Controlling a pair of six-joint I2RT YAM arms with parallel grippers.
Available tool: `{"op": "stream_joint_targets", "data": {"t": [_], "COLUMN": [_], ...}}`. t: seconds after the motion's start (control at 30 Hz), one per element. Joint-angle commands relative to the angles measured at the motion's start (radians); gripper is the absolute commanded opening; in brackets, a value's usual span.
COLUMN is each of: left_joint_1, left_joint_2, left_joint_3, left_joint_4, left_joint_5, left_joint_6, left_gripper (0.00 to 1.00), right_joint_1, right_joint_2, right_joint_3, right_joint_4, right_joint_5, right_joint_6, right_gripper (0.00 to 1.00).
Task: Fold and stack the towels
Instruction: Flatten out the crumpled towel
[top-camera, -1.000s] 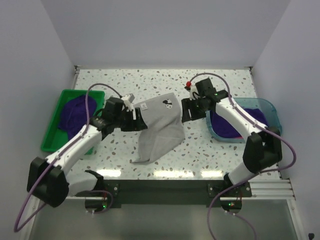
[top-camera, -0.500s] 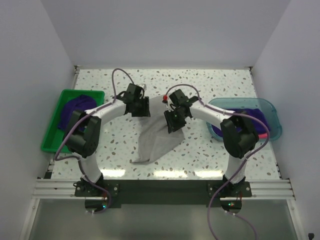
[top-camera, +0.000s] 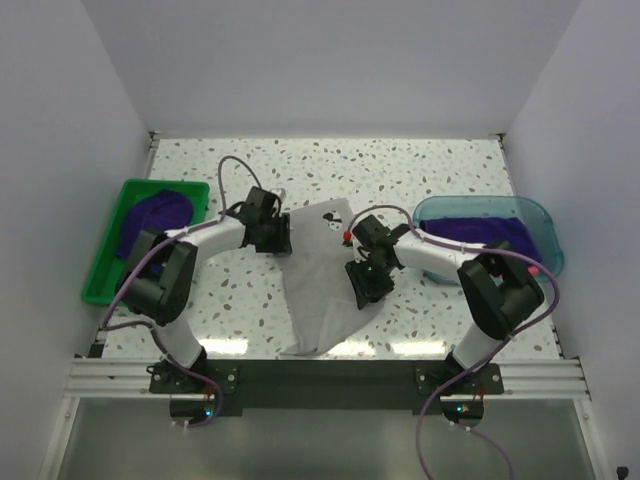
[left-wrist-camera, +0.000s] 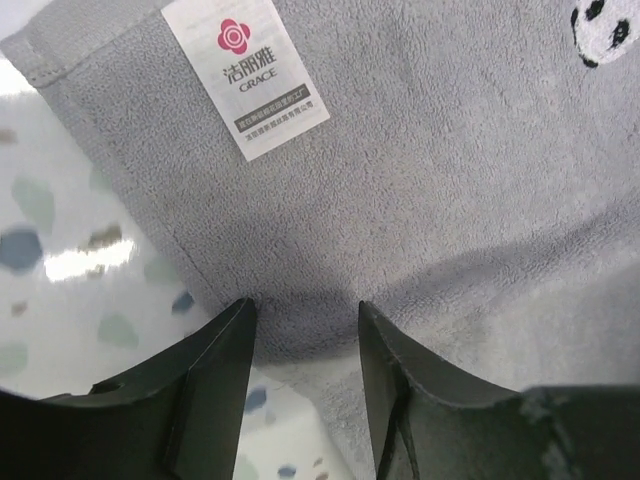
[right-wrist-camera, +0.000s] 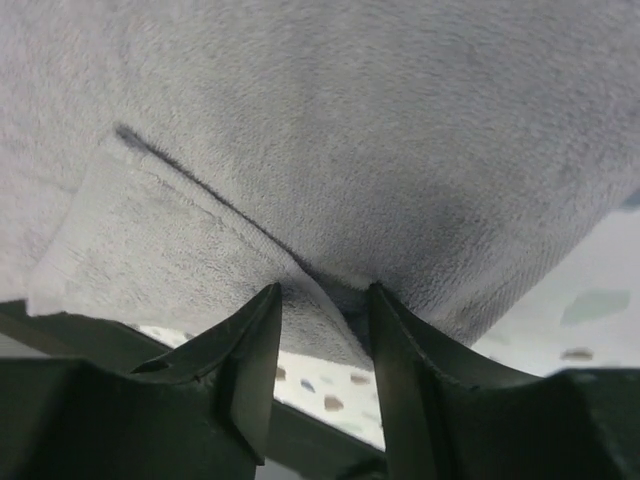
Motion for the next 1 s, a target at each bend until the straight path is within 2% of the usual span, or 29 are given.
{"op": "stream_joint_targets", "data": {"t": [0.0, 0.07, 0.13, 0.23, 0.37, 0.5, 0.57, 0.67, 0.8, 0.97], "left_joint_1": [-0.007, -0.007, -0.005, -0.004, 0.019, 0.074, 0.108, 0.14, 0.166, 0.168], "left_joint_2": [-0.129, -0.175, -0.211, -0.206, -0.18, -0.177, -0.177, -0.183, -0.145, -0.123], "left_joint_3": [-0.138, -0.156, -0.122, -0.023, 0.079, 0.084, 0.077, 0.042, 0.061, 0.076], "left_joint_4": [-0.068, -0.07, -0.082, -0.099, -0.104, -0.073, -0.058, -0.013, -0.027, -0.019], "left_joint_5": [0.02, 0.006, -0.026, -0.074, -0.089, -0.056, -0.053, -0.082, -0.127, -0.175], "left_joint_6": [-0.013, -0.006, 0.025, 0.089, 0.146, 0.181, 0.191, 0.232, 0.272, 0.309], "left_gripper": [0.52, 0.55, 0.64, 0.74, 0.77, 0.76, 0.76, 0.79, 0.85, 0.86], "right_joint_1": [0.015, 0.013, 0.012, 0.012, -0.022, -0.086, -0.112, -0.143, -0.157, -0.157], "right_joint_2": [-0.069, -0.105, -0.117, -0.082, 0.033, 0.2, 0.26, 0.3, 0.417, 0.509], "right_joint_3": [-0.04, -0.017, 0.056, 0.24, 0.539, 0.774, 0.851, 0.851, 0.922, 0.951], "right_joint_4": [-0.163, -0.22, -0.229, -0.29, -0.341, -0.369, -0.322, -0.191, -0.131, -0.012], "right_joint_5": [-0.023, -0.035, -0.065, -0.059, 0.018, 0.067, 0.083, 0.09, 0.11, 0.135], "right_joint_6": [-0.038, -0.067, -0.103, -0.162, -0.296, -0.374, -0.393, -0.417, -0.44, -0.465], "right_gripper": [0.46, 0.5, 0.51, 0.51, 0.49, 0.47, 0.47, 0.47, 0.51, 0.59]}}
